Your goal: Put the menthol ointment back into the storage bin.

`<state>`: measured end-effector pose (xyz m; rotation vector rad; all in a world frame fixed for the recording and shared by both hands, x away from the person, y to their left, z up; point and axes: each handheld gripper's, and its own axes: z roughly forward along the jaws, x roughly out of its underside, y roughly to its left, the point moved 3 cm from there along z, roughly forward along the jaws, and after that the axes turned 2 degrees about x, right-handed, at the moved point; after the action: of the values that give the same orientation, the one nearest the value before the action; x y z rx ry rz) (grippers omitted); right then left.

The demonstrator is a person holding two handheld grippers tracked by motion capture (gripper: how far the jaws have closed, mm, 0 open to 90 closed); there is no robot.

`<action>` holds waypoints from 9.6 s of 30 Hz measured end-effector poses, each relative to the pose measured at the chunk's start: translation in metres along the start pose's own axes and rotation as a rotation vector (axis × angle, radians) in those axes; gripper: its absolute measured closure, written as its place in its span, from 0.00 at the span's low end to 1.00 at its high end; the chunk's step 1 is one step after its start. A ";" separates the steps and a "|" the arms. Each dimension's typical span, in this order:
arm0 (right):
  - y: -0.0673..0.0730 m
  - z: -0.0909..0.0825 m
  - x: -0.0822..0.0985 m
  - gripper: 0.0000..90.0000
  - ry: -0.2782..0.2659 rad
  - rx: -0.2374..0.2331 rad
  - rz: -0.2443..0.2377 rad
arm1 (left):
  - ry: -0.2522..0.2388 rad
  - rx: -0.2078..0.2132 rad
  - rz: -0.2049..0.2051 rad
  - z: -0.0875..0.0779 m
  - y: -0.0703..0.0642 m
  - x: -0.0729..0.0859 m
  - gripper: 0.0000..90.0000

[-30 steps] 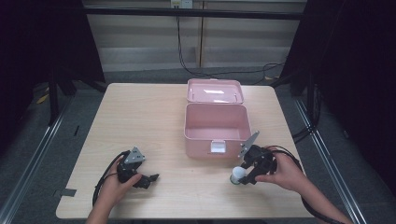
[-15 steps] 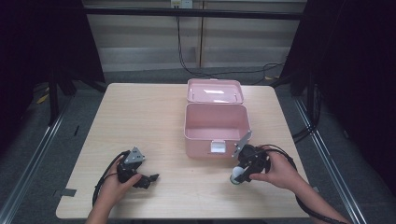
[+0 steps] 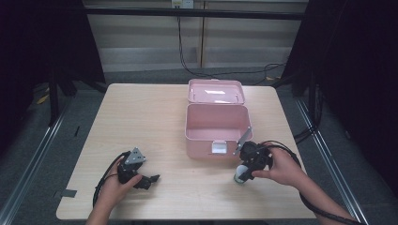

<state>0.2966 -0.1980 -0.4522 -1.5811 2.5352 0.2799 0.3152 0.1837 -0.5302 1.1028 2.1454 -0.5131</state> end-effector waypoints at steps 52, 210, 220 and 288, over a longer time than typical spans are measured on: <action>-0.017 -0.122 -0.052 0.56 -0.021 0.053 0.040 | 0.000 0.000 -0.001 -0.001 0.000 0.000 0.06; -0.134 -0.023 -0.104 0.34 -0.038 0.222 0.676 | -0.001 0.006 -0.003 -0.001 0.000 0.000 0.06; -0.124 -0.030 -0.104 0.28 -0.046 0.204 0.617 | 0.000 0.003 -0.002 -0.001 0.000 0.000 0.06; -0.056 -0.109 -0.072 0.25 -0.025 0.104 0.360 | -0.003 0.001 -0.003 0.000 0.000 0.000 0.06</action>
<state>0.3756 -0.1845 -0.3352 -1.0730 2.7528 0.1988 0.3149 0.1840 -0.5301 1.0996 2.1448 -0.5167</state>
